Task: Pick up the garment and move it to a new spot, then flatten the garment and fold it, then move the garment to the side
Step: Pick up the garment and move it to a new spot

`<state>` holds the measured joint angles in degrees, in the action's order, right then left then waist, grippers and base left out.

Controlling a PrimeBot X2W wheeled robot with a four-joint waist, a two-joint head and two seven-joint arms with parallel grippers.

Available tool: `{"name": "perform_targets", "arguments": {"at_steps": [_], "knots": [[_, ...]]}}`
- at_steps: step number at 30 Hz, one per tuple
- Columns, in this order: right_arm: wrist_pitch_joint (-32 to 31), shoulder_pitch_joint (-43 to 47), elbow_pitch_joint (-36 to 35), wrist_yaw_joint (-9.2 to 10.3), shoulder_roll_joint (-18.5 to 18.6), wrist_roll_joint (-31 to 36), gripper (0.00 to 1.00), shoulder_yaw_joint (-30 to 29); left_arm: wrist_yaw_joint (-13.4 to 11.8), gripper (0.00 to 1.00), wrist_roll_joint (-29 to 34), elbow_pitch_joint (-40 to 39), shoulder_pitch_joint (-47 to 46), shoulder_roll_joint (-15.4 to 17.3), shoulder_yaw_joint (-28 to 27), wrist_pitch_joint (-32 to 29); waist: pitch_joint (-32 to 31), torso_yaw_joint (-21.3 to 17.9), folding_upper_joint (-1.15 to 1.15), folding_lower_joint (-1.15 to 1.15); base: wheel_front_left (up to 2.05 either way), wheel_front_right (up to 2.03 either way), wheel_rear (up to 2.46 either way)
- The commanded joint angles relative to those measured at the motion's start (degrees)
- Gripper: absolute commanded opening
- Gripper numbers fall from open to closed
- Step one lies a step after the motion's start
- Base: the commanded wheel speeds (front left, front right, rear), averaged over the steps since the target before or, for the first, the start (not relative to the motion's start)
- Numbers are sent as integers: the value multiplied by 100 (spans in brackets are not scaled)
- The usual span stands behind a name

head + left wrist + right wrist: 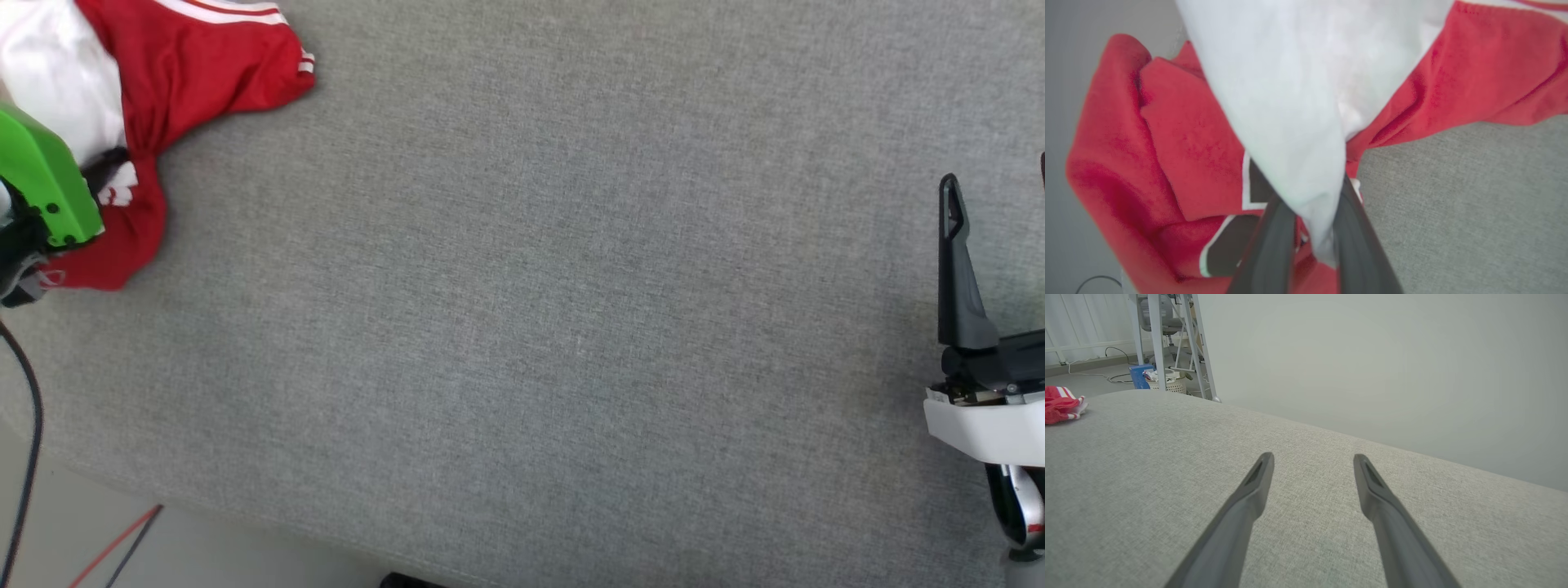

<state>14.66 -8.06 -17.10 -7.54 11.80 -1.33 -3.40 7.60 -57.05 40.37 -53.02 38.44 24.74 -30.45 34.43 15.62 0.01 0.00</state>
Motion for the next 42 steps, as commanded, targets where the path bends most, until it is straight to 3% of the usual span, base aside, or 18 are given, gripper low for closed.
{"name": "perform_targets", "arguments": {"at_steps": [1, 9, 19, 31, 39, 40, 42], "knots": [[34, 53, 33, 5, -45, -11, 100, -5, -11, 0, -15, -121, -185, 192, 73, 175, -373, 24, -1, 0, 0, 0, 0], [34, 221, 160, 5, -353, -64, 100, -47, -11, 0, 419, -1000, -643, 569, 657, 696, -1075, -98, -1, 0, 0, 0, 0], [34, 246, 210, 5, -659, -114, 100, -57, -11, 0, 892, -2141, -1331, 162, 1616, 829, -1462, -626, -1, 0, 0, 0, 0], [34, 123, 183, 5, -852, -149, 100, -80, -11, 0, 1357, -2691, -1533, -1035, 3348, 1360, -1301, -1509, -1, 0, 0, 0, 0], [34, 94, 169, 5, -888, -146, 100, -299, -11, 0, 1317, -2158, -1386, -2386, 4597, 1958, -1050, -1703, -1, 0, 0, 0, 0], [34, 68, 175, 5, -890, -181, 100, -302, -11, 0, 1284, -2005, -1256, -2693, 4757, 2011, -992, -1742, -1, 0, 0, 0, 0], [34, 32, 194, 5, -890, -211, 100, -297, -11, 0, 1323, -1867, -1116, -2904, 4834, 1975, -944, -1780, -1, 0, 0, 0, 0]]}}
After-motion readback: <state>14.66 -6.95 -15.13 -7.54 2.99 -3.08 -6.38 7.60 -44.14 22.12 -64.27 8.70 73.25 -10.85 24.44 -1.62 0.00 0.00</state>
